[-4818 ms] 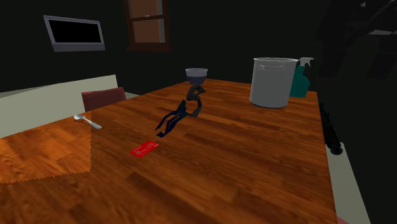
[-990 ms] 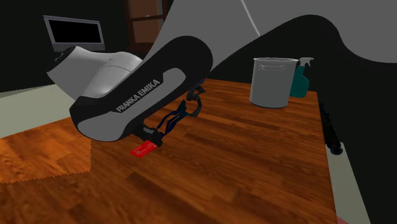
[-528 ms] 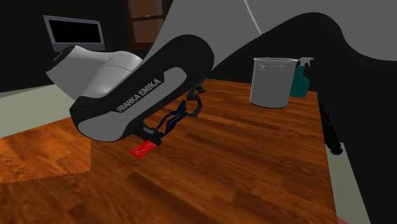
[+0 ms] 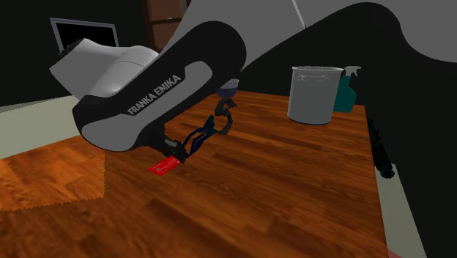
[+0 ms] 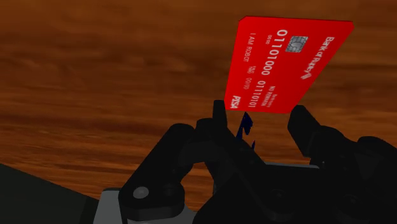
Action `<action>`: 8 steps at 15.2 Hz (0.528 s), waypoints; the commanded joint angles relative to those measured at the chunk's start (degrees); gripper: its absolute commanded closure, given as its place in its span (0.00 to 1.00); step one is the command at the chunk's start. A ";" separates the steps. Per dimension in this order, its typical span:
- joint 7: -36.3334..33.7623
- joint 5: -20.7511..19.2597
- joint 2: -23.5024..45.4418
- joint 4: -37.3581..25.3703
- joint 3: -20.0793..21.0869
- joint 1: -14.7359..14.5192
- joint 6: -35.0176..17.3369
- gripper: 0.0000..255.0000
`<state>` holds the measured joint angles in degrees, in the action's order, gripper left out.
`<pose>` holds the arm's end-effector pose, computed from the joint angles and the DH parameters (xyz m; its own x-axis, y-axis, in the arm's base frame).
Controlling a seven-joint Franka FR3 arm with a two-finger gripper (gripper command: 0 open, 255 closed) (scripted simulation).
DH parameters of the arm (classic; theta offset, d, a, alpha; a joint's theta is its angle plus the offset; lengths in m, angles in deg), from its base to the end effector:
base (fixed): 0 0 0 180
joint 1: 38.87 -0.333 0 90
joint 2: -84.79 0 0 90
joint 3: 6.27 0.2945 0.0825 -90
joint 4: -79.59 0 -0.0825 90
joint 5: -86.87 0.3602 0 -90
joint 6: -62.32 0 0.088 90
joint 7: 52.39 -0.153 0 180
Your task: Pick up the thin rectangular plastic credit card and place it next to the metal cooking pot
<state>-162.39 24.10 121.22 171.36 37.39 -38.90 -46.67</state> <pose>0.5759 0.3236 0.2914 0.5917 -0.5888 0.5506 -0.7077 -0.7065 0.0051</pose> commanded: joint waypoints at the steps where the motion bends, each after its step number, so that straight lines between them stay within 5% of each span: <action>1: 0.90 0.68 -0.66 -0.50 0.38 0.21 0.69 1.00; 8: 3.72 2.91 -2.92 -2.27 1.69 0.71 3.20 1.00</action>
<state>-159.02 26.71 118.52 169.51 38.91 -38.09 -43.97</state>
